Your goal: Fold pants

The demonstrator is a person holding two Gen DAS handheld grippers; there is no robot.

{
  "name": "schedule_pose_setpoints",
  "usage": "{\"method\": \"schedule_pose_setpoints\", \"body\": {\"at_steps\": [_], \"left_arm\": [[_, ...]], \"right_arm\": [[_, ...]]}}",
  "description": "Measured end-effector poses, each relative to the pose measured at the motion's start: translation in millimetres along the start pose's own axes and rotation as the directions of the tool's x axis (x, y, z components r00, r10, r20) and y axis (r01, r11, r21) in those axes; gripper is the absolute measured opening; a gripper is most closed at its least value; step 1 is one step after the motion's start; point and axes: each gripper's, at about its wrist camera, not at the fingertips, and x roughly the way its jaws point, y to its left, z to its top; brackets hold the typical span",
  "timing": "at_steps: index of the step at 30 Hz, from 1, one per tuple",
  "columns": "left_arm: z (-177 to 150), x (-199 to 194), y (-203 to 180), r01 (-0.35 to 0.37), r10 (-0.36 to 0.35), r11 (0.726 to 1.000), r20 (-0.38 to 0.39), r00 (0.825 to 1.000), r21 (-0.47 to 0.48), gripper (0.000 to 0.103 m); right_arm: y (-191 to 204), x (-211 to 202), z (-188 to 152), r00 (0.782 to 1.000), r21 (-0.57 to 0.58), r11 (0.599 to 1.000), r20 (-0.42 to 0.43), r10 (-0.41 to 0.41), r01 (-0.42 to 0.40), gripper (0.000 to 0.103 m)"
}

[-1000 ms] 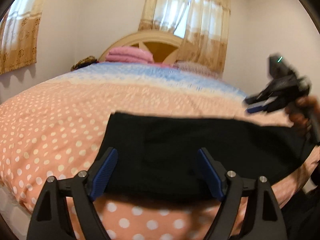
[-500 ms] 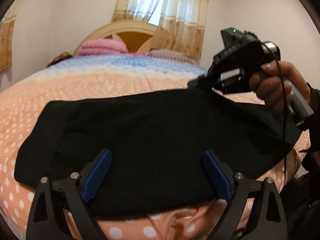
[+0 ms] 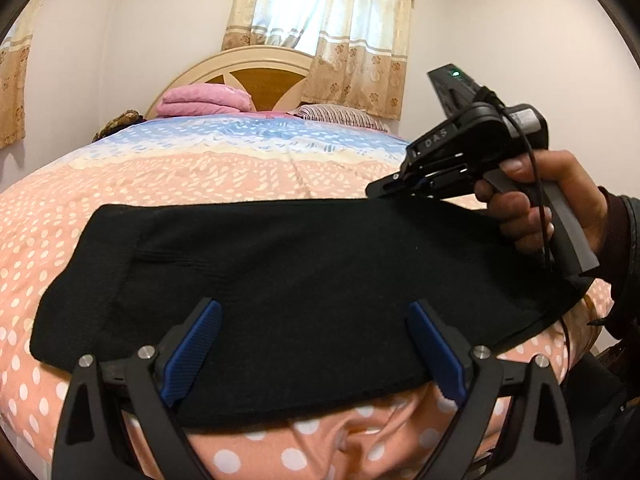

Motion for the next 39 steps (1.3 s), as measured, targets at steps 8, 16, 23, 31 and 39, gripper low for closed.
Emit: {"method": "schedule_pose_setpoints", "body": {"at_steps": [8, 16, 23, 31, 39], "left_arm": [[2, -3, 20, -0.055, 0.055, 0.998, 0.021, 0.998, -0.031, 0.097], [-7, -2, 20, -0.093, 0.093, 0.996, -0.004, 0.996, -0.011, 0.097], [3, -5, 11, -0.120, 0.120, 0.993, -0.017, 0.993, -0.007, 0.097], [20, -22, -56, -0.046, 0.039, 0.984, 0.045, 0.998, 0.171, 0.097], [4, -5, -89, 0.031, -0.022, 0.959, -0.036, 0.999, 0.281, 0.097]], "right_arm": [[-8, -98, -55, 0.987, -0.047, 0.998, 0.155, -0.044, 0.052, 0.061], [-51, -171, -151, 0.975, -0.133, 0.972, 0.139, -0.174, 0.192, 0.061], [-80, -160, -184, 0.975, -0.107, 0.969, 0.055, -0.217, 0.222, 0.061], [-47, -166, -192, 0.971, -0.228, 0.948, 0.140, -0.194, 0.222, 0.061], [3, -127, -194, 0.967, -0.471, 0.845, 0.142, -0.211, 0.253, 0.039]]}}
